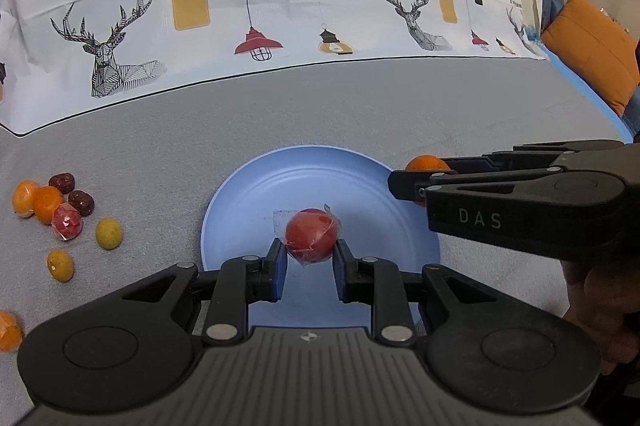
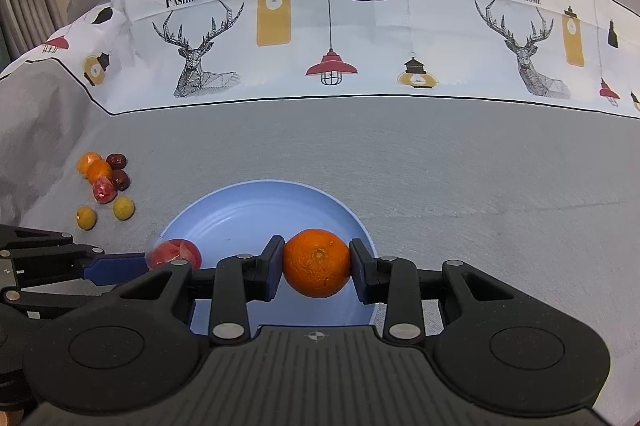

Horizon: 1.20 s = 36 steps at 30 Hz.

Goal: Organize fruits
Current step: 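Carry the red fruit with the left tool while the right tool carries the mandarin over the plate, then open the left tool over the plate while the right tool releases the mandarin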

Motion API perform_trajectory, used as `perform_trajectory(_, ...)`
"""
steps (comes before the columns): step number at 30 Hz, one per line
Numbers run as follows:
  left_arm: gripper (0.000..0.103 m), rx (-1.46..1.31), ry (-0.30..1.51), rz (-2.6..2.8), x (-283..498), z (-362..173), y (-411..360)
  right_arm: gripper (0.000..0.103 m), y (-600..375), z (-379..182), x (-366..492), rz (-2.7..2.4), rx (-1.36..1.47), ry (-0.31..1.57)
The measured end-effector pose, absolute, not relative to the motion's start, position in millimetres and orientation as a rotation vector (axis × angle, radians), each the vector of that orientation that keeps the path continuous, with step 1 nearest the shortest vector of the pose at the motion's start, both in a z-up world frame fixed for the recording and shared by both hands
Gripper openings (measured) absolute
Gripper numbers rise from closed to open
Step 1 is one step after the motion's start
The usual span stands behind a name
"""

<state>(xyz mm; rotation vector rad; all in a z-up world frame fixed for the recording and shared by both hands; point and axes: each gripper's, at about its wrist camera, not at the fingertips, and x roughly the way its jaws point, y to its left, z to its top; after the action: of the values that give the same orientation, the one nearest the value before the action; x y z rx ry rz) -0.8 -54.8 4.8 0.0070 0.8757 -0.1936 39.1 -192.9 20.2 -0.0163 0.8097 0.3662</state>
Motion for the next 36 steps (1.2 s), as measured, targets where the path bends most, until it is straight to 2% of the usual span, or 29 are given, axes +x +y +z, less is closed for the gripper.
perform_trajectory(22, 0.028, 0.008, 0.875, -0.192, -1.1, 5.0, -58.7, 0.037, -190.8, 18.6, 38.9, 0.366, -0.021, 0.813)
perform_trajectory(23, 0.034, 0.007, 0.877, -0.19, -1.0, 5.0, -59.1, 0.038, -190.4, 18.2, 39.2, 0.359, -0.023, 0.817)
perform_trajectory(25, 0.041, 0.0, 0.876, -0.188, -0.7, 5.7, -59.6, 0.047, -190.5, 16.5, 40.8, 0.35, -0.022, 0.832)
perform_trajectory(27, 0.042, 0.002, 0.872, -0.182, -0.4, 6.8, -60.1, 0.054, -189.6, 16.8, 40.5, 0.345, -0.02, 0.829)
perform_trajectory(36, 0.041, -0.006, 0.872, -0.171, -0.1, 7.6, -56.9, 0.057, -186.5, 16.0, 41.0, 0.341, -0.023, 0.833)
